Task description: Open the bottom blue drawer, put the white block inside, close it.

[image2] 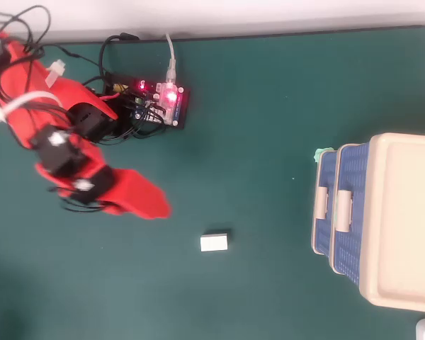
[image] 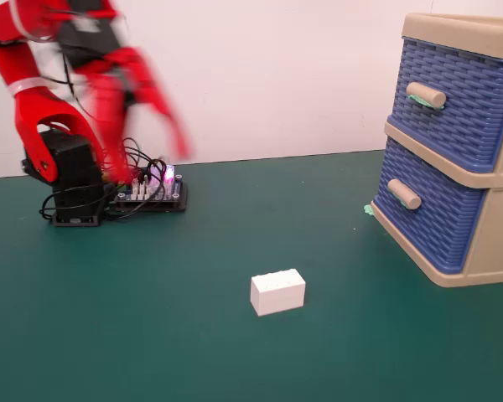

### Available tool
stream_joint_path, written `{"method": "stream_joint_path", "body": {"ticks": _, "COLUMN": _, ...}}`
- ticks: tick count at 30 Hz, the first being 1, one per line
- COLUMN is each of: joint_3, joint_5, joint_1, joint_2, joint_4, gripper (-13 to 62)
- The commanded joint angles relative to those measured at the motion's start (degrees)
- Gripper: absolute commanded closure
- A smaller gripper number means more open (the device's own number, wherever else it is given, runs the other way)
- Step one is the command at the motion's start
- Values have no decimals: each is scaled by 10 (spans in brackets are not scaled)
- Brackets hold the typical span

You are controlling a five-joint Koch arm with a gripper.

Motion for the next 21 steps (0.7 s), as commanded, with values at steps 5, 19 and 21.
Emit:
{"method": "stream_joint_path", "body": {"ticks": 5, "joint_3": 8, "joint_5": 151, "joint_1": -140, "joint_2": -133, "joint_4": -308, "gripper": 158}}
{"method": "stream_joint_path", "body": {"ticks": 19, "joint_3": 91, "joint_5": 229, "joint_1": -229, "joint_2": -601, "joint_4": -1290, "gripper": 159}}
{"method": "stream_joint_path", "body": {"ticks": 21, "joint_3": 63, "joint_5": 259, "joint_1": -233, "joint_2": -641, "joint_4": -1314, "gripper": 160}}
